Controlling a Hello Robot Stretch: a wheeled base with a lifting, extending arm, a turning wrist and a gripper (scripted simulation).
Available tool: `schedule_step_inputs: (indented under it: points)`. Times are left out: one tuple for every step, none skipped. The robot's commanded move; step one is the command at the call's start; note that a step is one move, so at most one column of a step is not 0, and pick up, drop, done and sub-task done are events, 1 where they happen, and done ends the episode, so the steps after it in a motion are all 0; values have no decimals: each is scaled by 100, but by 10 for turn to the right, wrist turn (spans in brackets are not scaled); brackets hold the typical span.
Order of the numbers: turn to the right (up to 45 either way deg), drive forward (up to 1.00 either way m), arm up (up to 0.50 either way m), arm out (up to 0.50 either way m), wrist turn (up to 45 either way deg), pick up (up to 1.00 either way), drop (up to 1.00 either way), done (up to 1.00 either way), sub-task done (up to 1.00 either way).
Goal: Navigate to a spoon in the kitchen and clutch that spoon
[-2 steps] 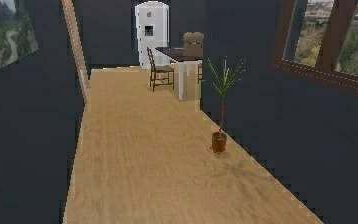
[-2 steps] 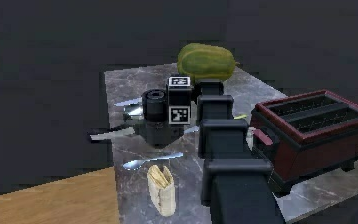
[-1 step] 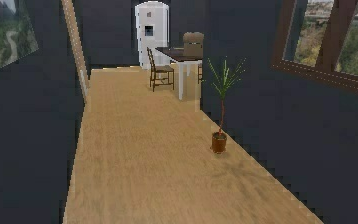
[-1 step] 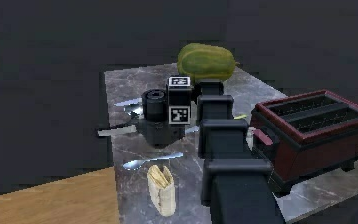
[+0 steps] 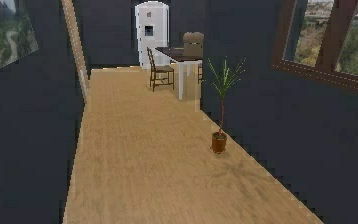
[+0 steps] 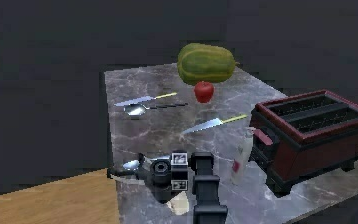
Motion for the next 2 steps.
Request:
schedule_step_inputs:
  points:
    - [0, 0, 0, 0, 0, 100, 0, 0, 0]
    - [0, 0, 10, 0, 0, 0, 0, 0, 0]
